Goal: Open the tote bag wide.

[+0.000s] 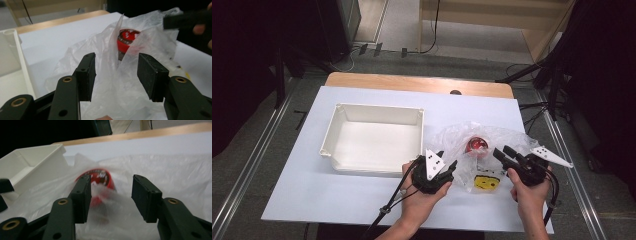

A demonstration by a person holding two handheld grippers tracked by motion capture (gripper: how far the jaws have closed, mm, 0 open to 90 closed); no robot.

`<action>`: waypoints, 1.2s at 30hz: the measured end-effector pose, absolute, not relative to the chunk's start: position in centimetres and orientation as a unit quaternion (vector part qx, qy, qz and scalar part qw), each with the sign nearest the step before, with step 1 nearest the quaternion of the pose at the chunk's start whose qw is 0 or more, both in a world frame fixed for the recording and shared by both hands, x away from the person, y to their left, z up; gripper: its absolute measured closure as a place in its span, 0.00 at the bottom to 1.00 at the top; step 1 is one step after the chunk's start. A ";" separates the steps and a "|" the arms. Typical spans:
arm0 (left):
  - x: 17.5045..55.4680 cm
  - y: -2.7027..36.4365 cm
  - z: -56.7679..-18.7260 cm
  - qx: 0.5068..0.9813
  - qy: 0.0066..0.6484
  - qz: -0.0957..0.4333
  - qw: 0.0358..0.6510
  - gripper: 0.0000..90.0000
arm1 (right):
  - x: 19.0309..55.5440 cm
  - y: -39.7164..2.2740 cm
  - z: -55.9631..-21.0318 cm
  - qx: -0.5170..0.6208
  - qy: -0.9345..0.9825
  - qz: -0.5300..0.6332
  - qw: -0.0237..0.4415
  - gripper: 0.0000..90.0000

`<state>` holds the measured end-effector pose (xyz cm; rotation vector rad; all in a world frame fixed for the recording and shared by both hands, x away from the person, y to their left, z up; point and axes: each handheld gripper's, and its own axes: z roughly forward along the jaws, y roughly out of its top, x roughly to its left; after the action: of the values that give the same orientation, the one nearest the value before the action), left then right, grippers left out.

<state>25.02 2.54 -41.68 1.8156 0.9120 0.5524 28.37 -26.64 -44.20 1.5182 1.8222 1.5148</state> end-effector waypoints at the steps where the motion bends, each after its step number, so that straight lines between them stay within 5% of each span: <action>1: 24.9 2.4 -41.7 0.751 0.371 0.223 0.500 0.55 | 28.2 -26.4 -44.7 0.532 0.645 0.525 0.159 0.63; 11: 25.1 0.5 -45.0 0.807 0.352 0.198 0.430 0.49 | 27.7 -24.2 -47.2 0.532 0.696 0.464 0.129 0.91; 15: 26.1 0.5 -46.3 0.825 0.358 0.201 0.389 0.65 | 27.9 -23.6 -47.9 0.547 0.707 0.431 0.123 1.00; 19: 26.6 1.1 -47.4 0.838 0.357 0.181 0.372 0.90 | 27.8 -23.6 -48.2 0.563 0.711 0.405 0.116 1.00; 22: 26.7 1.4 -47.6 0.840 0.350 0.173 0.376 0.99 | 26.4 -23.7 -44.7 0.533 0.692 0.465 0.143 0.92; 28: 26.7 1.5 -47.8 0.842 0.346 0.163 0.380 1.00 | 26.1 -23.7 -41.8 0.494 0.649 0.526 0.242 0.80; 36: 26.5 2.5 -47.6 0.850 0.336 0.156 0.374 1.00 | 29.1 -25.2 -47.1 0.573 0.659 0.442 0.206 0.90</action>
<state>26.47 2.45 -47.63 2.1770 0.8593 0.3986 29.11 -25.17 -47.12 1.5966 1.8353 1.2313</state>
